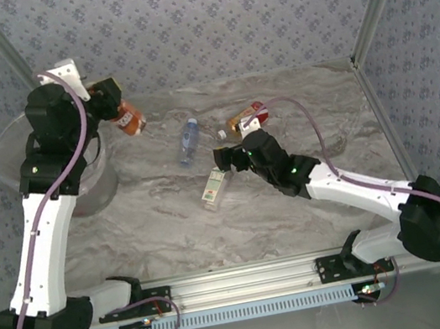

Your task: Put the plastic bottles in the bin

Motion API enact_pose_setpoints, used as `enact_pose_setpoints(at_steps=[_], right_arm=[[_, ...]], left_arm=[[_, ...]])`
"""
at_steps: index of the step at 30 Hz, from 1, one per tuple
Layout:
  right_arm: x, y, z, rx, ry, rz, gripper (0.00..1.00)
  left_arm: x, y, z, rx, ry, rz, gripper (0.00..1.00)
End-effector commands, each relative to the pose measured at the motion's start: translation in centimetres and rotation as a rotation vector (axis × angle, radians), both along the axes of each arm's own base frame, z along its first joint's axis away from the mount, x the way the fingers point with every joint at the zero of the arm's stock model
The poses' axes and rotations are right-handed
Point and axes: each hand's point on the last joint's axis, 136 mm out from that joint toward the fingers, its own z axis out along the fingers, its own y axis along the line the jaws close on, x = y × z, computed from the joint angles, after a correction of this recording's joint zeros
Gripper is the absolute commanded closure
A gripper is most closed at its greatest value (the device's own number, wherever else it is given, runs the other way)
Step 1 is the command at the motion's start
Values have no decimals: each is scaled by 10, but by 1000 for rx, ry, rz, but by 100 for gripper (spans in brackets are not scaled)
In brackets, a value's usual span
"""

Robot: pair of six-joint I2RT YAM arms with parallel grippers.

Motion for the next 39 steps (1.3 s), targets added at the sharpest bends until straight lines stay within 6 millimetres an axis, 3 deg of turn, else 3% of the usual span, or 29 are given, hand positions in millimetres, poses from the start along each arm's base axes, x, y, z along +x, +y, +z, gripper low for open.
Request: enact_pose_setpoints(at_steps=[1,8,16,22,34,39], right_arm=[[5,0,6,19,9,-25,0],[6,3,5,25,19,-28,0],[7,3,2,19,28,-29,0],[7,3,1,14,33,-29,0],[12,13,4,17,43,-12,0],[11,14,3,16,51,-10,0]], left_arm=[[-10,39,31,73,-91,182,100],[-8,83,47,161,-124,395,100],[3,121,38,213,-68,565,100],[19,154,15,198,14,625,100],[52,189,-40,174,208,680,99],[55,201,-78,138,342,701,97]])
